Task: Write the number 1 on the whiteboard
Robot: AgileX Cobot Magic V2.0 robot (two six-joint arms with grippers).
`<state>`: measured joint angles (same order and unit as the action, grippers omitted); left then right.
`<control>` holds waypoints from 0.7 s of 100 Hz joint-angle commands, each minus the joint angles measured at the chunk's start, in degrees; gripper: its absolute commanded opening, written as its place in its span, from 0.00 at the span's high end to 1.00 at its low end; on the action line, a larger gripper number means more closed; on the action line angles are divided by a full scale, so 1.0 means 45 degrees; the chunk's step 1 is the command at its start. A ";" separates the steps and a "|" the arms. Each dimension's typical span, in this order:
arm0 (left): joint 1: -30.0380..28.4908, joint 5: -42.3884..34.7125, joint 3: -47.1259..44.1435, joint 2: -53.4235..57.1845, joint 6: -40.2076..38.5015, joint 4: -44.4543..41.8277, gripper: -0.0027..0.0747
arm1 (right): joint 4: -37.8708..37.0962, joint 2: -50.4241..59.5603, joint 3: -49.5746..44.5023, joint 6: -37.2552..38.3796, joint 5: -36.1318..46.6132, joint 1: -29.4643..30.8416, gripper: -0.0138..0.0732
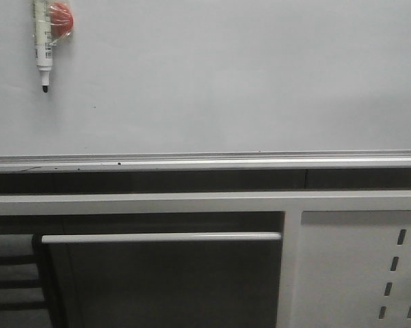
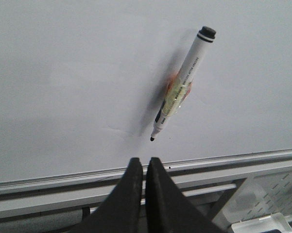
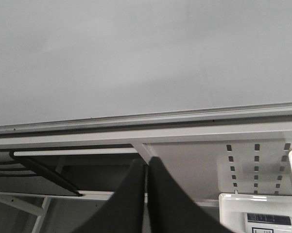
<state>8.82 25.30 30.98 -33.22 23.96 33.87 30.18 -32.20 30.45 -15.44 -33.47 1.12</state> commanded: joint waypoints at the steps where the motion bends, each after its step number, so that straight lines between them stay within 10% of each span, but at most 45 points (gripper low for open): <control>1: 0.0181 -0.0607 0.0570 -0.0813 0.1072 0.1342 0.94 | 0.0538 -0.0219 0.0541 -0.0541 0.0509 -0.0124 0.71; 14: 0.0508 -0.0633 0.0578 -0.1882 0.2549 0.3105 0.70 | 0.0587 -0.0219 0.0541 -0.0563 0.0563 -0.0146 0.38; 29: 0.0965 -0.1130 0.0578 -0.2898 0.4474 0.5174 0.40 | 0.0587 -0.0219 0.0541 -0.0826 0.0537 -0.0146 0.35; 70: 0.3609 -0.4976 0.1489 -0.4996 0.7934 0.7381 0.40 | 0.0587 -0.0219 0.0541 -0.0826 0.0537 -0.0146 0.35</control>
<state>22.44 8.62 34.24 -54.48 57.97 65.63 31.53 -32.69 30.80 -18.43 -34.06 0.60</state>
